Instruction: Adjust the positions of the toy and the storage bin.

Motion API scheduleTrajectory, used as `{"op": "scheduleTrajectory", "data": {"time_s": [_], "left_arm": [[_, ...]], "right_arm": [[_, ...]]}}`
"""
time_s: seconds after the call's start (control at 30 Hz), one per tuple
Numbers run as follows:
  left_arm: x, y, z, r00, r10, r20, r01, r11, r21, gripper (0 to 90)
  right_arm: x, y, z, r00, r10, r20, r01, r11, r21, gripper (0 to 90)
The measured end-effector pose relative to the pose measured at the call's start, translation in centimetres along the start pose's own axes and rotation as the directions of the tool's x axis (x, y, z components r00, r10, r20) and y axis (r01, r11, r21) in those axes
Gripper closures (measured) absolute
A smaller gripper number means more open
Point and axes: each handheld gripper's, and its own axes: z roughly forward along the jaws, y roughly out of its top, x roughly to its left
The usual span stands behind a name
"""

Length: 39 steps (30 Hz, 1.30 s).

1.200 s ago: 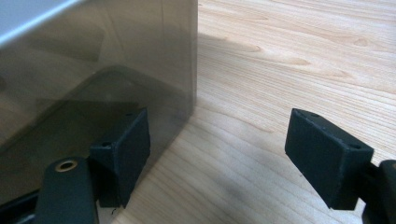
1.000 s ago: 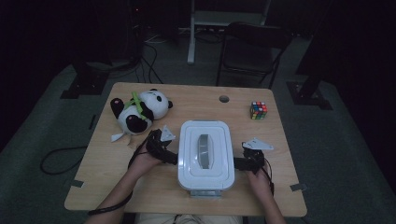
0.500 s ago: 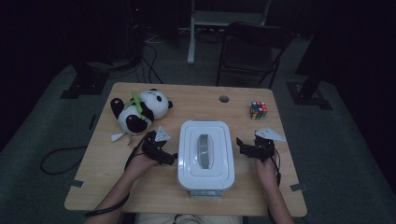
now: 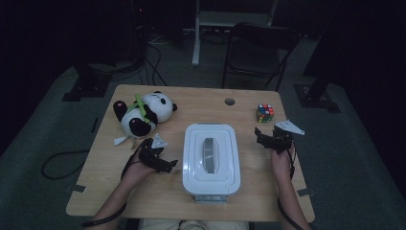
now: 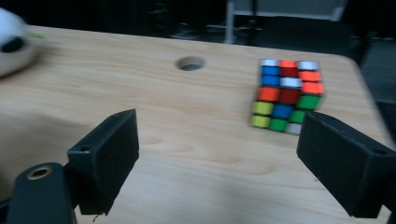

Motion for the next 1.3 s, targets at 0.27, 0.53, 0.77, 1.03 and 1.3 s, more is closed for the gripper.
{"op": "scheduleTrajectory", "data": {"time_s": [0.27,0.53,0.77,1.03,1.3], "left_arm": [[0.6,-1.5,-0.6,0.9994,-0.030,-0.015,0.030,0.9995,0.013,1.0],[1.1,-2.6,-1.3,0.9980,-0.057,-0.028,0.057,0.9983,0.010,0.9],[1.7,-3.8,-1.7,0.9961,-0.077,-0.043,0.078,0.9968,0.016,1.0],[2.4,-5.4,-2.3,0.9906,-0.122,-0.062,0.122,0.9924,0.009,0.9],[2.3,-6.0,-2.2,0.9892,-0.130,-0.067,0.131,0.9914,0.005,0.9]], "right_arm": [[-1.6,1.3,0.6,0.9993,-0.008,0.036,0.010,0.999,-0.049,12.8],[-2.4,2.1,1.8,0.9951,-0.015,0.098,0.012,1.000,0.025,11.0],[-3.2,2.7,2.7,0.9935,0.004,0.113,-0.005,1.000,0.011,11.0],[-4.9,3.7,4.9,0.9873,0.068,0.144,-0.074,0.997,0.035,11.0],[-5.8,3.9,7.5,0.9821,0.114,0.150,-0.126,0.989,0.074,11.0]]}}
